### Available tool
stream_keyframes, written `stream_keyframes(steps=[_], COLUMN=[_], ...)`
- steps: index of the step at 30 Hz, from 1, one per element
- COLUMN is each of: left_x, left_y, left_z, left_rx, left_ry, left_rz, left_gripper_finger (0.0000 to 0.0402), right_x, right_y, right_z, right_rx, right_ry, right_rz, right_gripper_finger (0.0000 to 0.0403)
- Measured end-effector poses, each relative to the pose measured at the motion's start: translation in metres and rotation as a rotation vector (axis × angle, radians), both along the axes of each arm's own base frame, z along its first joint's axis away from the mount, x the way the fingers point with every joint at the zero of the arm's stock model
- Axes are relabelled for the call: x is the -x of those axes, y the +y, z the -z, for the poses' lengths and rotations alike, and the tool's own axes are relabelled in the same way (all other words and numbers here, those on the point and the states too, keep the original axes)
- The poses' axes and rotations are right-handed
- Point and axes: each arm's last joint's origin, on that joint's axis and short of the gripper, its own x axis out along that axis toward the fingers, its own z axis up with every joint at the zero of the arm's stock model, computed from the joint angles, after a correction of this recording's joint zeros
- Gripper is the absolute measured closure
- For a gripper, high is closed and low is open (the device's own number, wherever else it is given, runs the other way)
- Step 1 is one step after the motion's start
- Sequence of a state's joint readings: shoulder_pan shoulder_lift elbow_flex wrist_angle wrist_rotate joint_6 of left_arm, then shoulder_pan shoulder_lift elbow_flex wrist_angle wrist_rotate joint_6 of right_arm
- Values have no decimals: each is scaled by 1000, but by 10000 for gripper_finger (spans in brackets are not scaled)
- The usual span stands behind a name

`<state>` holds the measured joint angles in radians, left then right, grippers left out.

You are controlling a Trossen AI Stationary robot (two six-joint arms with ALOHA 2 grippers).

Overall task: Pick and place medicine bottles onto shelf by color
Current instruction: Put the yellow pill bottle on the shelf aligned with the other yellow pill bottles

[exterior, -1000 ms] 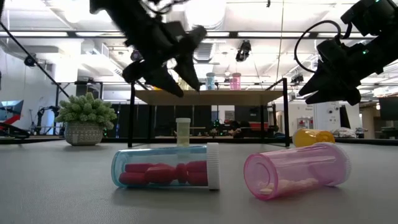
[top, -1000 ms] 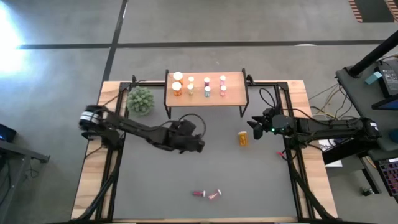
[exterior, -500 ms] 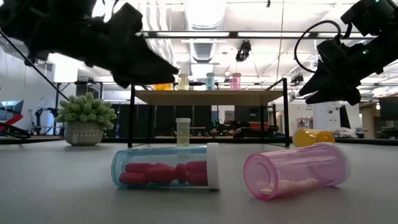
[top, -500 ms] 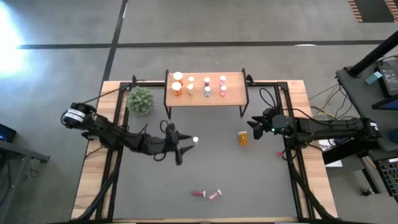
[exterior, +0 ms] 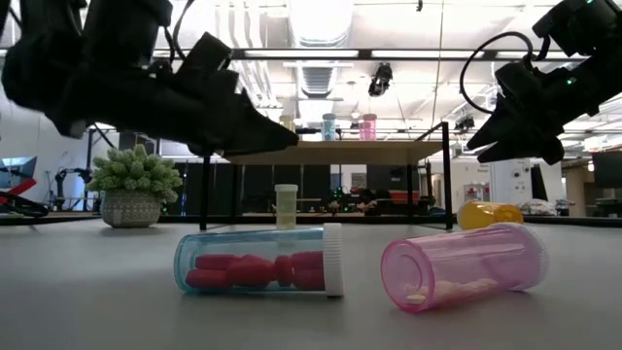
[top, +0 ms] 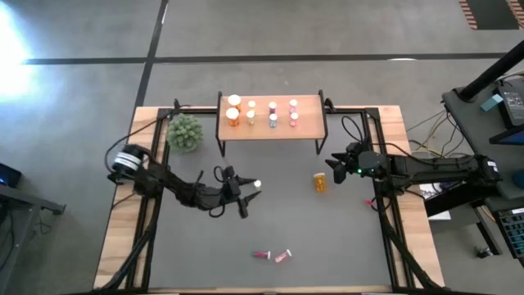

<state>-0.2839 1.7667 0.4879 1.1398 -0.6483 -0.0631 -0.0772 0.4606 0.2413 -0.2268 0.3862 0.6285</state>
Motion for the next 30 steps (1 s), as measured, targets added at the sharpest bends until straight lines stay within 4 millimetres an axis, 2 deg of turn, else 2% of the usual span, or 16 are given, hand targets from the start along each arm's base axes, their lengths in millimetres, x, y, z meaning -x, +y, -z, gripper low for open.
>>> stream_keyframes(steps=[8,18,30], left_x=[-8,-10,-10], left_y=[-1,3,5], left_z=[21,27,34], left_rx=[-16,-38,48], left_ry=[-19,27,51], left_rz=[-40,-122,-141], left_gripper_finger=[204,204,204], right_x=[0,0,0], right_y=[0,0,0], right_z=[0,0,0], right_rx=[0,0,0], right_ry=[0,0,0], right_rz=[0,0,-1], right_gripper_finger=[199,199,199])
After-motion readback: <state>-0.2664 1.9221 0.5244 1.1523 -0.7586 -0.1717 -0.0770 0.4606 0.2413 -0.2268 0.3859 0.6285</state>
